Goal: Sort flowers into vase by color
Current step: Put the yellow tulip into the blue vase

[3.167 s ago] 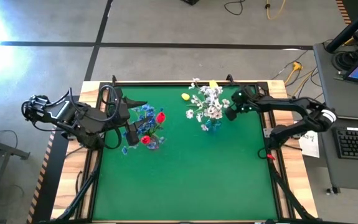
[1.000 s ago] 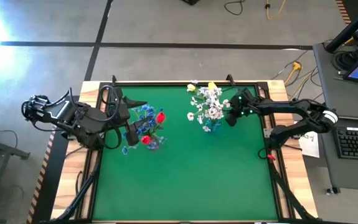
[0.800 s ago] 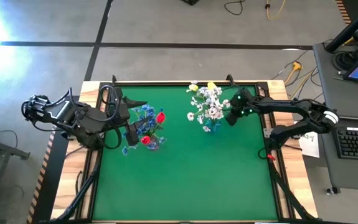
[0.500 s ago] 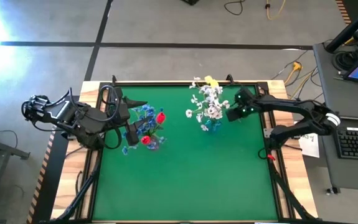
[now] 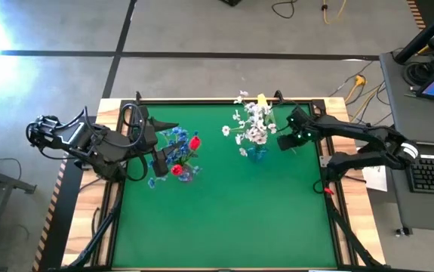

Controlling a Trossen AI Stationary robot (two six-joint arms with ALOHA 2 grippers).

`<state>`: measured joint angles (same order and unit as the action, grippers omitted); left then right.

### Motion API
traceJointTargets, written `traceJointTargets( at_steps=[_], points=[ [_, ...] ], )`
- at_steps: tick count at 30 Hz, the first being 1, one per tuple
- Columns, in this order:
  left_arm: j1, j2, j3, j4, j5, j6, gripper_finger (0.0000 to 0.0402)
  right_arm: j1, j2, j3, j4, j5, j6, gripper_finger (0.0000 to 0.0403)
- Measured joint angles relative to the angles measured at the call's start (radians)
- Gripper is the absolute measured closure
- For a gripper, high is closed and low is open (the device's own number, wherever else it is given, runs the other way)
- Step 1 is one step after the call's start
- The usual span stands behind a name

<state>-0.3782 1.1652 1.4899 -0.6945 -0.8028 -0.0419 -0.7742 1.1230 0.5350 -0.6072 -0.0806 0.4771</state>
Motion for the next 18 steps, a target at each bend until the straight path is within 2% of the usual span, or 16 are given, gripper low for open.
traceJointTargets(
  at_steps=[8, 14, 18],
  points=[
    [0.000, 0.000, 0.000, 0.000, 0.000, 0.010, 0.0177, 0.000, -0.051, 0.002, -0.027, -0.014, 0.023, 0.0377],
    [0.000, 0.000, 0.000, 0.001, -0.001, 0.025, 0.0177, 0.029, -0.052, 0.002, -0.138, -0.059, 0.032, 0.0330],
    [0.000, 0.000, 0.000, 0.002, -0.001, 0.026, 0.0177, 0.068, -0.051, 0.002, -0.111, -0.012, 0.032, 0.0287]
  ],
)
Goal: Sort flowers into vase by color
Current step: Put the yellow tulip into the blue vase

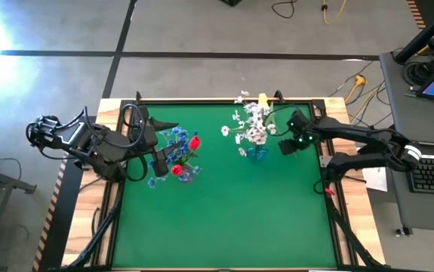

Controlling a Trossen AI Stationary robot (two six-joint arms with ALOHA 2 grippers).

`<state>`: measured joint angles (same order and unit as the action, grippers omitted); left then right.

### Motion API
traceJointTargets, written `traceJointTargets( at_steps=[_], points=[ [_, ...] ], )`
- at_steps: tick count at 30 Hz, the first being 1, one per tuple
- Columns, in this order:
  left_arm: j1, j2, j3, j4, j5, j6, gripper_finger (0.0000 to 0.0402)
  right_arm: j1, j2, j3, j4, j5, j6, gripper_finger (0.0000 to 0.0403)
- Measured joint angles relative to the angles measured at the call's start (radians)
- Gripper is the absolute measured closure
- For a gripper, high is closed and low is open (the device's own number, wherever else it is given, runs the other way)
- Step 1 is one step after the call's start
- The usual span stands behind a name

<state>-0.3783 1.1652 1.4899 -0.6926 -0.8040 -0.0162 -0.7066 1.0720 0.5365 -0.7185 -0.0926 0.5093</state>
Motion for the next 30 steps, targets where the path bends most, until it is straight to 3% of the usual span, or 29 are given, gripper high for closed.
traceJointTargets(
  at_steps=[6, 11, 23, 30],
  points=[
    [0.000, 0.000, 0.000, 0.010, 0.000, 0.008, 0.0177, -0.015, -0.001, 0.000, 0.229, 0.041, -0.083, 0.0229],
    [0.000, 0.000, 0.000, 0.010, 0.000, 0.006, 0.0177, -0.062, 0.026, 0.000, 0.355, 0.044, -0.160, 0.0204],
    [0.000, 0.000, 0.000, 0.010, 0.000, 0.005, 0.0177, -0.083, 0.209, -0.016, 0.689, 0.127, -0.345, 0.0220],
    [0.000, 0.000, 0.000, 0.011, 0.000, 0.004, 0.0177, -0.083, 0.280, -0.004, 0.699, 0.192, -0.345, 0.0236]
  ],
)
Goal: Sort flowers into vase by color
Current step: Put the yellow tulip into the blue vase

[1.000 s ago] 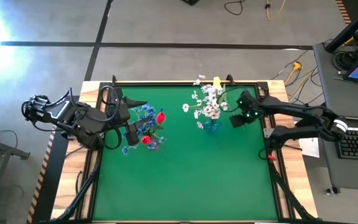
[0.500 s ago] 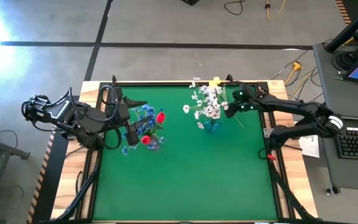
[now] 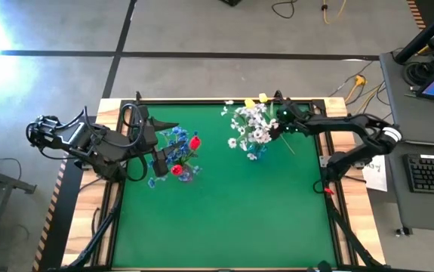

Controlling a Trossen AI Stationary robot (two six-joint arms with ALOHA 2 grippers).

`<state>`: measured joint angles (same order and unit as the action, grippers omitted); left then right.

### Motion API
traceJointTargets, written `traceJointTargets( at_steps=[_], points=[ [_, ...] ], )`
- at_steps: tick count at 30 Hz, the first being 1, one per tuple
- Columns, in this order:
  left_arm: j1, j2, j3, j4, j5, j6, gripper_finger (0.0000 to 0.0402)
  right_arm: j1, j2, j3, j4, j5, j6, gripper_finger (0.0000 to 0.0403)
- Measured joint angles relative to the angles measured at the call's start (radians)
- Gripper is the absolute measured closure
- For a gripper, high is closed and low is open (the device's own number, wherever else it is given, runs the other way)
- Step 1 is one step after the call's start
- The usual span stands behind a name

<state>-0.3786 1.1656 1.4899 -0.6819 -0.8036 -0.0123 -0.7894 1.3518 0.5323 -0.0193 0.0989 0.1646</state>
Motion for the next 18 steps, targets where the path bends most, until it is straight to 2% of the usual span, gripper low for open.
traceJointTargets(
  at_steps=[10, 18],
  points=[
    [0.000, 0.000, 0.000, 0.000, 0.000, 0.003, 0.0177, 0.001, 0.062, -0.002, 0.007, 0.002, 0.000, 0.0257],
    [0.000, 0.000, 0.000, 0.000, 0.000, 0.003, 0.0177, 0.001, 0.060, -0.007, 0.002, 0.005, 0.000, 0.0322]
  ],
)
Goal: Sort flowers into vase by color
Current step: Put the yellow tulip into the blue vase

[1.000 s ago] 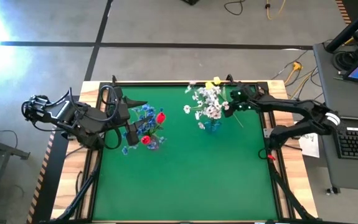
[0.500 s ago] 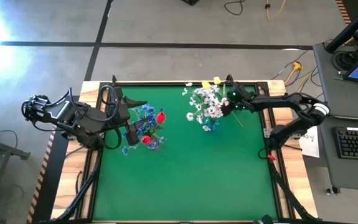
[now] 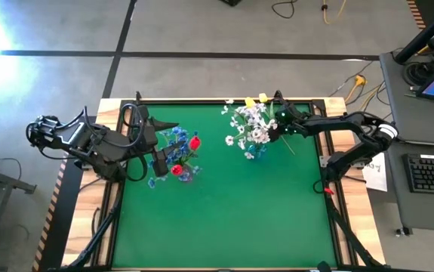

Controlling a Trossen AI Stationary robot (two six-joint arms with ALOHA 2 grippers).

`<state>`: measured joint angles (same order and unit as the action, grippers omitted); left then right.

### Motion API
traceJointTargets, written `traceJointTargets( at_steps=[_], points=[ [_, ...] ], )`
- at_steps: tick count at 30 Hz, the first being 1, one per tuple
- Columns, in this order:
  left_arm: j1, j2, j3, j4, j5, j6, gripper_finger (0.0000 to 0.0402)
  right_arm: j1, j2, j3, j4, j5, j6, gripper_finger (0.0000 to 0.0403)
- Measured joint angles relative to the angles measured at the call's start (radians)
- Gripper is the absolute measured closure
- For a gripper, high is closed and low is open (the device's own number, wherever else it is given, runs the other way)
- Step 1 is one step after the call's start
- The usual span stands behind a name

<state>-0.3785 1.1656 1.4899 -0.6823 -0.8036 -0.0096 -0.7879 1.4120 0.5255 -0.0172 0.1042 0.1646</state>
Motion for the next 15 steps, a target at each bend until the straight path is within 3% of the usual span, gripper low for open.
traceJointTargets(
  at_steps=[7, 15],
  points=[
    [0.000, 0.000, 0.000, 0.000, 0.000, 0.000, 0.0177, 0.000, -0.005, -0.002, -0.006, 0.002, -0.005, 0.0388],
    [0.000, 0.000, 0.000, 0.000, 0.000, -0.007, 0.0177, -0.002, -0.119, -0.008, -0.059, 0.072, -0.010, 0.0390]
  ],
)
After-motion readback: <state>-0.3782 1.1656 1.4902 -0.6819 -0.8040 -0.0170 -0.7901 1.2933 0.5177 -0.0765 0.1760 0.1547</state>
